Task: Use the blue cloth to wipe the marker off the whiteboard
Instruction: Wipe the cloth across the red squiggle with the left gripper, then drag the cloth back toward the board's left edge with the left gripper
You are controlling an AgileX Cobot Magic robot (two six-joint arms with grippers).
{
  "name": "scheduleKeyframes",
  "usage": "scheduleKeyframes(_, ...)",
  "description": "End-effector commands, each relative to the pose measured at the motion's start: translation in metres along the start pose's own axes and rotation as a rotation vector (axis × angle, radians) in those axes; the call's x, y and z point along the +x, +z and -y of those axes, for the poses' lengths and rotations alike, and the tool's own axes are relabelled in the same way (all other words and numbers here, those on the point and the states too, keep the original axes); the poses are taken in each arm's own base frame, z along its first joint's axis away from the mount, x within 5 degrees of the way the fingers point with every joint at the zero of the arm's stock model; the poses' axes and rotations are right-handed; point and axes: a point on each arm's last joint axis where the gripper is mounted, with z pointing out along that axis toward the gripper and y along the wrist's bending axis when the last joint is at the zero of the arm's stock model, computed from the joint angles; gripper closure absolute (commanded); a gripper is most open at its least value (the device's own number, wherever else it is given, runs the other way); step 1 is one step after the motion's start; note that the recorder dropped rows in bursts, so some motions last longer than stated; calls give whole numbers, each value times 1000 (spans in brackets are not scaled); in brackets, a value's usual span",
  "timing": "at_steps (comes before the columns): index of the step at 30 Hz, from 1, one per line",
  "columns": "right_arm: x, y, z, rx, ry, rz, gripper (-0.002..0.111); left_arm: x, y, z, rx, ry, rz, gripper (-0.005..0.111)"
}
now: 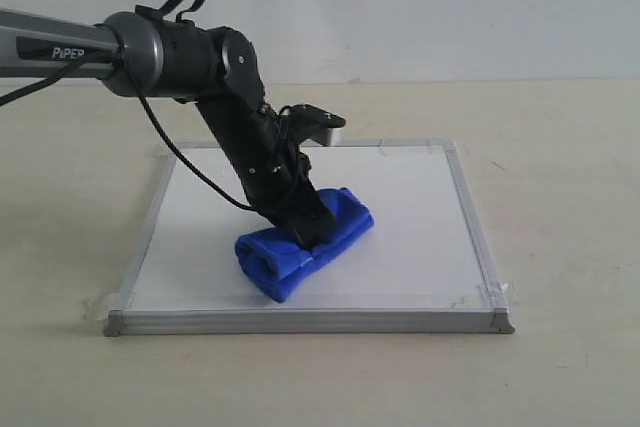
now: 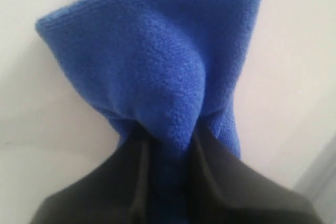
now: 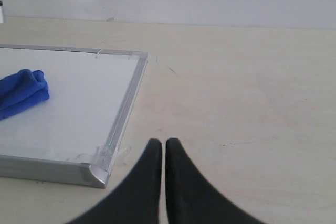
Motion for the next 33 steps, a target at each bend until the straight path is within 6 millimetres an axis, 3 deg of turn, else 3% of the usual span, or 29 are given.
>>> scheduleKeyframes(1, 0, 0, 0, 5, -15, 7, 108, 10, 32, 26, 129, 10, -110, 102)
scheduleKeyframes(6, 0, 0, 0, 5, -15, 7, 108, 7, 32, 12, -5, -52, -67, 102)
scheduleKeyframes(12, 0, 0, 0, 5, -15, 7, 108, 14, 27, -16, -293, -305, -97, 102)
scheduleKeyframes(16, 0, 0, 0, 5, -15, 7, 108, 18, 22, -29, -453, -320, -110, 102)
scheduleKeyframes(19, 0, 0, 0, 5, -15, 7, 108, 15, 24, -24, -399, -305, -91, 102)
scheduleKeyframes(24, -1, 0, 0, 5, -15, 9, 108, -1, 33, 8, -53, -179, 16, 102)
scheduleKeyframes(27, -1, 0, 0, 5, -15, 9, 108, -8, 33, 17, 42, -187, 81, 102)
scheduleKeyframes(29, -1, 0, 0, 5, -15, 9, 108, -9, 33, 16, 33, -208, 95, 102)
scheduleKeyframes(33, -1, 0, 0, 5, -15, 9, 108, 7, 25, -21, -168, -372, 27, 102)
